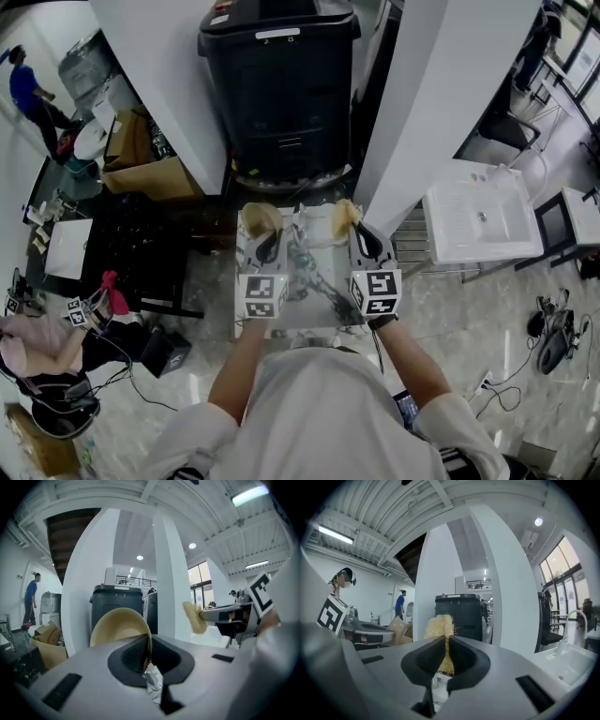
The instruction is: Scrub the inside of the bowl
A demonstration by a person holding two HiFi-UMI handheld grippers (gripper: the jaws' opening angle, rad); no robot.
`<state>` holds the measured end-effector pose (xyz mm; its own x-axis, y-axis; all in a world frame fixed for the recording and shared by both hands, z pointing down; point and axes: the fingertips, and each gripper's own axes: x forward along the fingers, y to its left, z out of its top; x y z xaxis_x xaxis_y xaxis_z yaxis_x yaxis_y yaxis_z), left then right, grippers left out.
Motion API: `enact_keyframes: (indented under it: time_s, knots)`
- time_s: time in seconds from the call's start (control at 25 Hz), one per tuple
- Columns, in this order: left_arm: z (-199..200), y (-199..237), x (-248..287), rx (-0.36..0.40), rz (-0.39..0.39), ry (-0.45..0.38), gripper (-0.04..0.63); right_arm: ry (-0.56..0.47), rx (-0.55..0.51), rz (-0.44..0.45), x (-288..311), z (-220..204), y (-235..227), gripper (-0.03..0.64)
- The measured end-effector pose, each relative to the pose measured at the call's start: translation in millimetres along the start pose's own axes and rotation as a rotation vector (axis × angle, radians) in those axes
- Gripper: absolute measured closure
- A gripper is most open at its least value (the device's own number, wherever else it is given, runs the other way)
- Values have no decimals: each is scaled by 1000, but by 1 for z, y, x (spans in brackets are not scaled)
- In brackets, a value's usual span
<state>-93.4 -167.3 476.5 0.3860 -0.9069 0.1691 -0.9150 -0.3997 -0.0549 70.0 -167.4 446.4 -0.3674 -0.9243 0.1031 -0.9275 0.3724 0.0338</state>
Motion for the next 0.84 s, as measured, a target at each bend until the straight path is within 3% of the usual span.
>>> enact_keyframes:
  time_s: [0.52, 0.84]
  knots:
    - [21, 1, -4, -16, 3, -59, 576, 5, -17, 45, 1, -5, 19, 589]
    - [23, -3, -1, 17, -3, -69, 576, 23, -17, 56, 6, -10, 23, 589]
